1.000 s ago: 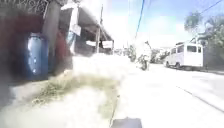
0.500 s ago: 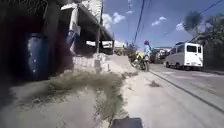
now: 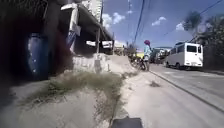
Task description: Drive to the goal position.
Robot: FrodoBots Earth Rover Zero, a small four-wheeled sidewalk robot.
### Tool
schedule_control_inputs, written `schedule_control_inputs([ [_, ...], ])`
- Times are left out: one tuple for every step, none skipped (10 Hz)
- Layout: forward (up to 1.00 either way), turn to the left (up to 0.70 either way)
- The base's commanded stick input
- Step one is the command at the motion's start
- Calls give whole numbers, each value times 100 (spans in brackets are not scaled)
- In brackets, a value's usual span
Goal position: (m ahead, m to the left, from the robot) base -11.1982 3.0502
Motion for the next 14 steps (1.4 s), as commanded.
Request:
schedule_control_inputs([
  [4, 0],
  [3, 0],
  [0, 0],
  [2, 0],
  [4, 0],
  [4, 0],
  [4, 0],
  [4, 0],
  [4, 0],
  [4, 0],
  [4, 0],
  [4, -1],
  [4, -5],
  [4, -16],
])
